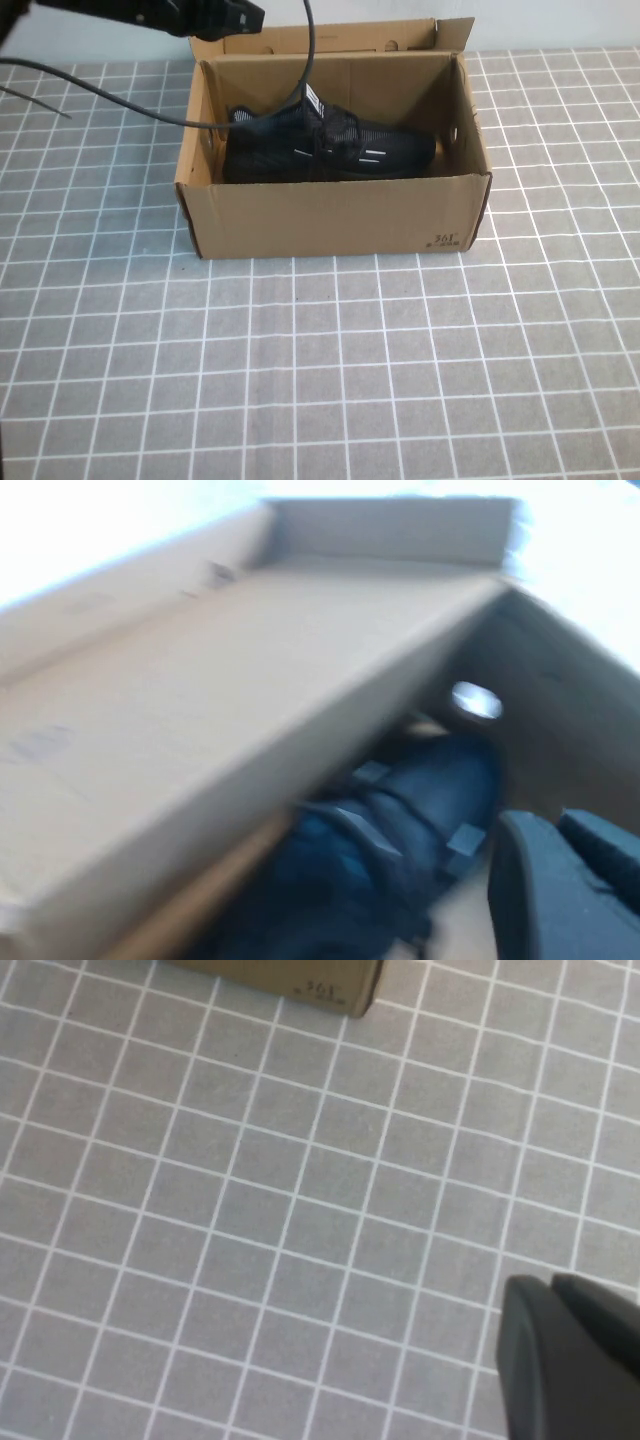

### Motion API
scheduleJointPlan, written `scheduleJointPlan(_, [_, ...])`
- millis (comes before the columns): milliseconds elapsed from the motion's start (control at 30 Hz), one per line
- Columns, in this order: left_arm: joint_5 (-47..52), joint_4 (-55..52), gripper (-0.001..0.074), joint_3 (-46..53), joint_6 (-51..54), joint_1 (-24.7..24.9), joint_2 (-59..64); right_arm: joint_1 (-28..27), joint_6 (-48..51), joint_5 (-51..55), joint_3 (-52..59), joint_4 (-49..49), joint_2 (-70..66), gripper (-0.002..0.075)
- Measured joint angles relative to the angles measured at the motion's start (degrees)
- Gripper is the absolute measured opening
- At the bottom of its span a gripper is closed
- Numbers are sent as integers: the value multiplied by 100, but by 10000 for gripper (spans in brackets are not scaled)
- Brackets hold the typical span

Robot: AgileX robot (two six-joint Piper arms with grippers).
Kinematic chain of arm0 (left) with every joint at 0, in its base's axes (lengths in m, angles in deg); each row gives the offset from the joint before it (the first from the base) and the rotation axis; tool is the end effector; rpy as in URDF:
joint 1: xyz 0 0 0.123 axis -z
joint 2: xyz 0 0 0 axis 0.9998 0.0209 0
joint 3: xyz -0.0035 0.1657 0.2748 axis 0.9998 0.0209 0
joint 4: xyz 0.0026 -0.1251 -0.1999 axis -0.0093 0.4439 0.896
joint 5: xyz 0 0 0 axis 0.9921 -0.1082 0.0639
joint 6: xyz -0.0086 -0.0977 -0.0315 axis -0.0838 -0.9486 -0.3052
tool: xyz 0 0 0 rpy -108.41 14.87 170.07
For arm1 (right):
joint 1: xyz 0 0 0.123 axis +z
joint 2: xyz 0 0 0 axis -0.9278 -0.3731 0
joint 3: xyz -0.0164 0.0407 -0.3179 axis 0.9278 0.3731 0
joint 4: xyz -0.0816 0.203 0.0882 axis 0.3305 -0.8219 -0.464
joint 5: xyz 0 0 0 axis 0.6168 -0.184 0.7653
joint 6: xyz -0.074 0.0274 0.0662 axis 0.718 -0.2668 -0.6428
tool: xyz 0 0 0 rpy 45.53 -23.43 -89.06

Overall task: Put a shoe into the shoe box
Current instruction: Place the shoe in the shoe box

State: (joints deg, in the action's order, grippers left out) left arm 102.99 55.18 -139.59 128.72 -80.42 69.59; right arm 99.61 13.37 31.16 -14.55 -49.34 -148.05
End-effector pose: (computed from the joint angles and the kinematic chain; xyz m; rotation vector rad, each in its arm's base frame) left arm 0.4783 -0.1342 0.3709 0.8601 1.9910 -0.6246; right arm 0.1325 0.0604 0.4329 -0.3439 2.4557 0.1094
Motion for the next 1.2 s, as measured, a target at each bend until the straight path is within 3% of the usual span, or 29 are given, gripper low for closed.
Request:
scheduleJointPlan(233, [702,-170,1,0,-329,0,-523,0,-31,0,2,-166,165,-16])
scheduleJointPlan(467, [785,-1082,0,68,-1092,0,-1192,0,-44,12,2,-369,958,-16])
scheduleJointPlan(600, [481,-1465,0,708,-1225,0,-1856,0,-44,12,67,-425,1628,-16])
scheduleJointPlan(1000, [-2799,-1587,-1,5413,-990,385,-5396,0,-33,-86,1596,-440,3686,-16])
scheduleJointPlan(1200, [-4193,-1517,-1,7672,-965,740,-7139,0,51,-1541,2754,-626,4607,-16])
